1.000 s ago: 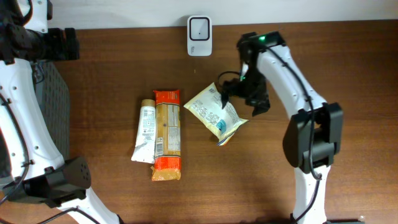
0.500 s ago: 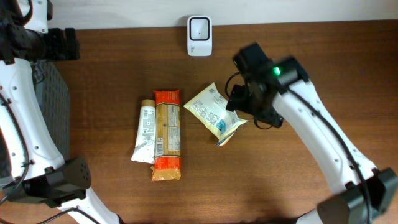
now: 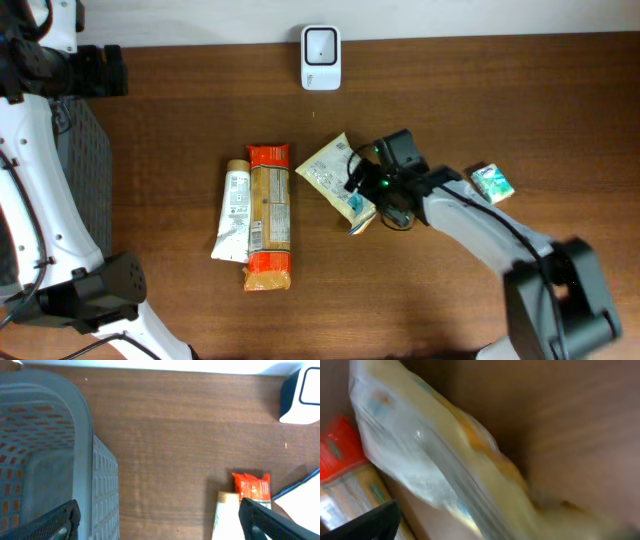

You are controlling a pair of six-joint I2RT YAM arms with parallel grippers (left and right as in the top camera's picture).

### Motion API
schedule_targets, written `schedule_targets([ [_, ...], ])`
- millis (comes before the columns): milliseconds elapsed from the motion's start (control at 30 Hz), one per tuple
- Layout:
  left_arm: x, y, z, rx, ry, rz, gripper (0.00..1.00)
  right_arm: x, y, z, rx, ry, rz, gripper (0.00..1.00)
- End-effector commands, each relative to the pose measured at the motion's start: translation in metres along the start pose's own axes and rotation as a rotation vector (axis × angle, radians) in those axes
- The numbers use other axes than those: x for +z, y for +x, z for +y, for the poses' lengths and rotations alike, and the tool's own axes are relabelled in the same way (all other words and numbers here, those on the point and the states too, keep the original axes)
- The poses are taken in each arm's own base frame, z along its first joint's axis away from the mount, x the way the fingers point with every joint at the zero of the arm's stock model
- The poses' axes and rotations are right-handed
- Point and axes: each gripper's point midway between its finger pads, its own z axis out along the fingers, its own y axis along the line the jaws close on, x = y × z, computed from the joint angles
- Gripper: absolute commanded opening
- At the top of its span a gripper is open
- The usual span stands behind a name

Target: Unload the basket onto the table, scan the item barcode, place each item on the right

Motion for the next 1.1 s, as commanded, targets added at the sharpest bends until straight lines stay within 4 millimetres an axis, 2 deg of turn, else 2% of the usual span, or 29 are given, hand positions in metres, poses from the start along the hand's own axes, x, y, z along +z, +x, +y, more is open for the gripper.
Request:
schedule_targets([
  [0, -0.002, -0.002, -0.001, 0.016, 0.006, -0.009, 0.99, 0.039, -0.003, 0.01, -0.013, -0.066, 0.008, 0.99],
  [67, -0.002, -0.002, -0.001, 0.016, 0.006, -0.009, 0.99, 0.06, -0.002, 0.011, -0.015, -0.088, 0.019, 0.99],
  [100, -0.002, -0.002, -0.001, 0.016, 0.006, -0.009, 0.99, 0.07, -0.001, 0.006, -0.013, -0.078, 0.026, 0.95],
  [200, -0.002, -0.002, -0.001, 0.016, 0.006, -0.009, 0.99, 0.078, 0.002, -0.002, -0.007, -0.058, 0.036, 0.69],
  [267, -0.002, -0.002, -0.001, 0.016, 0.006, -0.009, 0.99, 0.078, 0.0, -0.003, -0.007, -0.054, 0.03, 0.43],
  [300, -0.002, -0.002, -0.001, 0.016, 0.006, -0.009, 0.99, 0.078, 0.001, -0.003, -0.011, -0.054, 0.031, 0.38],
  [333, -0.002, -0.002, -0.001, 0.016, 0.006, -0.009, 0.99, 0.077, 0.002, 0.0, -0.066, -0.067, 0.043, 0.23],
  [400, -0.002, -0.002, -0.001, 0.016, 0.006, -0.009, 0.99, 0.074, 0.002, 0.008, -0.122, -0.118, 0.08, 0.06],
  [467, -0.002, -0.002, -0.001, 0.016, 0.006, -0.009, 0.99, 0.064, 0.001, 0.017, -0.174, -0.185, 0.148, 0.04],
  [567, -0.002, -0.002, -0.001, 0.016, 0.006, -0.009, 0.99, 0.027, 0.001, 0.019, -0.343, -0.275, 0.323, 0.04],
  [667, -0.002, -0.002, -0.001, 0.016, 0.006, -0.009, 0.99, -0.011, -0.004, 0.01, -0.625, -0.26, 0.416, 0.04],
  [700, -0.002, -0.002, -0.001, 0.016, 0.006, -0.009, 0.99, -0.02, -0.006, 0.001, -0.724, -0.215, 0.431, 0.04],
  [767, -0.002, -0.002, -0.001, 0.016, 0.006, -0.009, 0.99, -0.024, -0.021, -0.02, -0.85, -0.061, 0.412, 0.04],
  [833, -0.002, -0.002, -0.001, 0.016, 0.006, -0.009, 0.99, -0.025, -0.025, -0.013, -0.863, -0.085, 0.39, 0.04],
  [900, -0.002, -0.002, -0.001, 0.016, 0.006, -0.009, 0.99, -0.033, -0.024, 0.009, -0.939, -0.2, 0.382, 0.04],
  [933, -0.002, -0.002, -0.001, 0.016, 0.006, -0.009, 0.99, -0.035, -0.024, 0.013, -0.993, -0.218, 0.377, 0.04],
  [1033, -0.002, -0.002, -0.001, 0.016, 0.006, -0.009, 0.99, -0.04, -0.026, 0.008, -1.082, -0.175, 0.384, 0.04],
  [1067, -0.002, -0.002, -0.001, 0.016, 0.006, -0.009, 0.99, -0.047, -0.028, 0.014, -1.093, -0.184, 0.381, 0.04],
])
